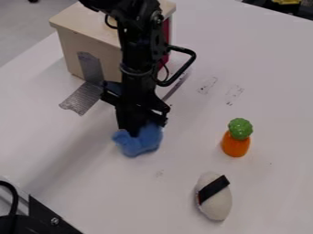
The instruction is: Take the blue object to the bottom left of the table beside the drawer
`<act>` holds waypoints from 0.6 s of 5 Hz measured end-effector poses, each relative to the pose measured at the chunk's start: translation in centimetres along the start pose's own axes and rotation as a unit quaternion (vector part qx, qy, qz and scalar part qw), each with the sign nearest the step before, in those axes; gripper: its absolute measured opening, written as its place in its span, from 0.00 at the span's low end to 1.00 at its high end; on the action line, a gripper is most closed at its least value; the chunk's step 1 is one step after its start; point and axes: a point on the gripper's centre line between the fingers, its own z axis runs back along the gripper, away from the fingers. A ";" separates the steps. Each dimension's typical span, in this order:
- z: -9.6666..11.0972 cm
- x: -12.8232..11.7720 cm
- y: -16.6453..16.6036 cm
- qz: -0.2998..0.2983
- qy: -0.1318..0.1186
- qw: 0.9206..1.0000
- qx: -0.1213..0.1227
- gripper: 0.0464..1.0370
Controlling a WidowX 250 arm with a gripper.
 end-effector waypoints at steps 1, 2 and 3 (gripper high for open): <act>0.9 -0.1 0.7 0.002 0.016 1.000 -0.008 0.05; 3.9 0.3 2.7 0.023 0.003 1.000 -0.018 0.04; 7.1 0.1 6.1 0.050 -0.003 0.998 -0.032 0.04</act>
